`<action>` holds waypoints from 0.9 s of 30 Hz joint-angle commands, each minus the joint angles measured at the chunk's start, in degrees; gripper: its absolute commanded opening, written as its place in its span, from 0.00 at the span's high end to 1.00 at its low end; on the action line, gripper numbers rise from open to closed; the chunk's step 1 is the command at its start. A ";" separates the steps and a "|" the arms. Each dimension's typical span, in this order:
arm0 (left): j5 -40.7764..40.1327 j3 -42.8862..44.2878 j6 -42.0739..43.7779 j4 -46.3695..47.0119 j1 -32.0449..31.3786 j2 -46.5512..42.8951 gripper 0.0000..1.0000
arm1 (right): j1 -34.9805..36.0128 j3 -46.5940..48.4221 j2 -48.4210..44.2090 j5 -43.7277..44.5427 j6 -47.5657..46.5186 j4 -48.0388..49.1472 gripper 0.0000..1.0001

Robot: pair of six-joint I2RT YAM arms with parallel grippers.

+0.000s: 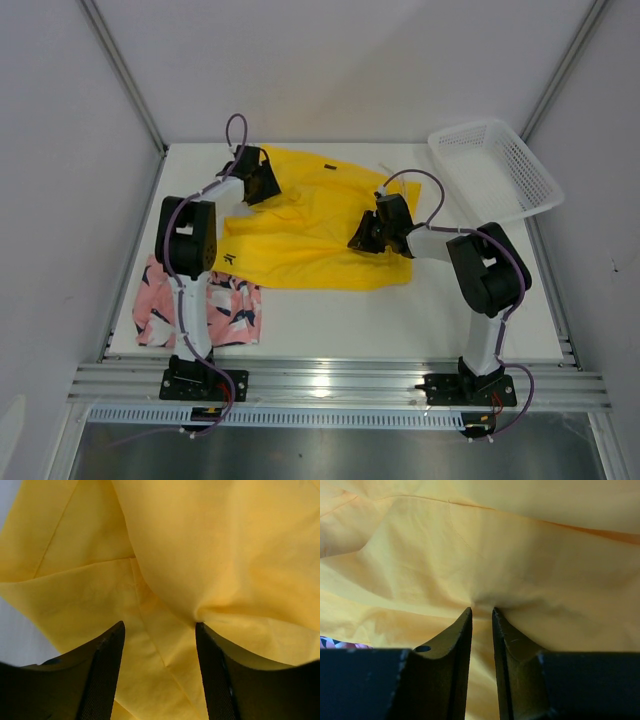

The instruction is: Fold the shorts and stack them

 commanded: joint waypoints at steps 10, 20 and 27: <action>-0.68 3.00 7.71 3.50 -0.99 -0.89 0.37 | 0.07 -0.62 1.40 0.62 -0.41 0.29 0.76; 10.00 11.88 20.43 -2.92 -0.46 2.99 0.31 | 0.15 -0.36 1.58 0.18 -0.85 -0.42 0.76; 11.90 11.00 29.07 -8.00 0.68 -0.88 0.25 | 0.15 1.58 1.67 -0.96 -3.13 -4.63 0.77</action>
